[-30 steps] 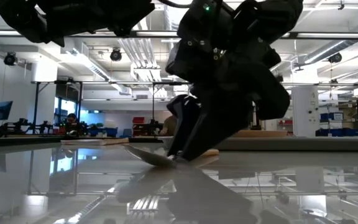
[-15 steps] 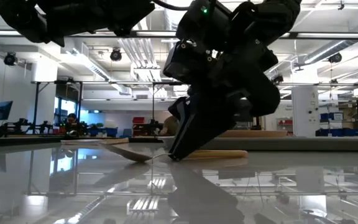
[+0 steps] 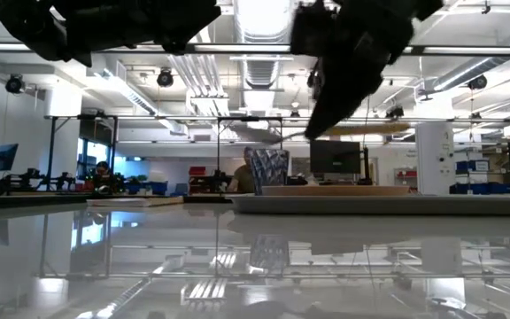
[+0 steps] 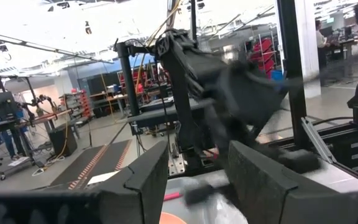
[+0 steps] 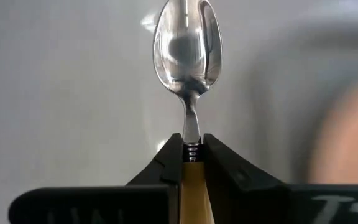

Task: Pick and place plate/cup/fork/spoon on tray
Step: Put the yellow spoon on the right of the gray serving tray

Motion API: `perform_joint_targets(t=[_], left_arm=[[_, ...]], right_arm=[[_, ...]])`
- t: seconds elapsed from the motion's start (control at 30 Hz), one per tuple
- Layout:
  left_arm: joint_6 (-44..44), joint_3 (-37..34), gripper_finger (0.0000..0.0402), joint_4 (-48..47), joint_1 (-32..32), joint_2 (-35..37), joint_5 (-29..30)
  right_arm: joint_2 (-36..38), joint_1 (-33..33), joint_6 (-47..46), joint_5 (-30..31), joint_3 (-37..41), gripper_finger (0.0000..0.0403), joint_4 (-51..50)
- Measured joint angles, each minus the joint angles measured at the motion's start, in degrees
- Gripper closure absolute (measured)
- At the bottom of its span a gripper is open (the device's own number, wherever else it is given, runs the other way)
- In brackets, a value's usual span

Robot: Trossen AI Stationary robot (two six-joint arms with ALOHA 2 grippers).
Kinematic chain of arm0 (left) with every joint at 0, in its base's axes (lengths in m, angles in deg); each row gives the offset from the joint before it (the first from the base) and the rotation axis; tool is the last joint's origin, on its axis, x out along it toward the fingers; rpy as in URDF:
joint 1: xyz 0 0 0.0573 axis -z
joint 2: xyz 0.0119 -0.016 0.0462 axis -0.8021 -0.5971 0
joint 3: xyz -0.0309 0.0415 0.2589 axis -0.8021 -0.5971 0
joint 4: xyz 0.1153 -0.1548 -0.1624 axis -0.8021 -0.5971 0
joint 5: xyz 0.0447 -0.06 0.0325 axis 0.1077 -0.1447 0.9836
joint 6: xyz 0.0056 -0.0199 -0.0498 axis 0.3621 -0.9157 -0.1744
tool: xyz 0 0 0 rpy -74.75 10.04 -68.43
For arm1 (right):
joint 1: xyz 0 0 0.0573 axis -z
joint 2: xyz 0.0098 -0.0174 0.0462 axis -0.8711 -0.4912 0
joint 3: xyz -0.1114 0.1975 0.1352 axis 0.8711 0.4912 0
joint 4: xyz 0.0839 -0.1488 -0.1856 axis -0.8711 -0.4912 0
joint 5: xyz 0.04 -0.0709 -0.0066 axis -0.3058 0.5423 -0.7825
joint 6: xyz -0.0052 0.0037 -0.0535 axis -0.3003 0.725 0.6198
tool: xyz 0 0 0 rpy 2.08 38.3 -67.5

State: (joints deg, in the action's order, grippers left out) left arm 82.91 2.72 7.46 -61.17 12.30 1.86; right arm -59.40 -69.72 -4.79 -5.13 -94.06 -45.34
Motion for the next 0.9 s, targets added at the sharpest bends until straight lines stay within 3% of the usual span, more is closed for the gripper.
perform_joint_targets(t=[0.37,0.67,0.9], left_arm=[[0.00,-0.01,0.0249,-0.02,0.00,0.00,0.00],[0.23,0.01,0.0249,-0.52,-0.04,0.02,0.00],[0.48,0.01,0.0249,-0.50,-0.07,0.05,0.01]], right_arm=[[21.63,10.65,-34.36,23.79,13.11,0.0374,-18.25],[38.81,21.10,-47.67,28.17,29.59,0.0375,-18.85],[45.01,22.29,-57.76,30.04,39.65,0.0375,-10.70]])
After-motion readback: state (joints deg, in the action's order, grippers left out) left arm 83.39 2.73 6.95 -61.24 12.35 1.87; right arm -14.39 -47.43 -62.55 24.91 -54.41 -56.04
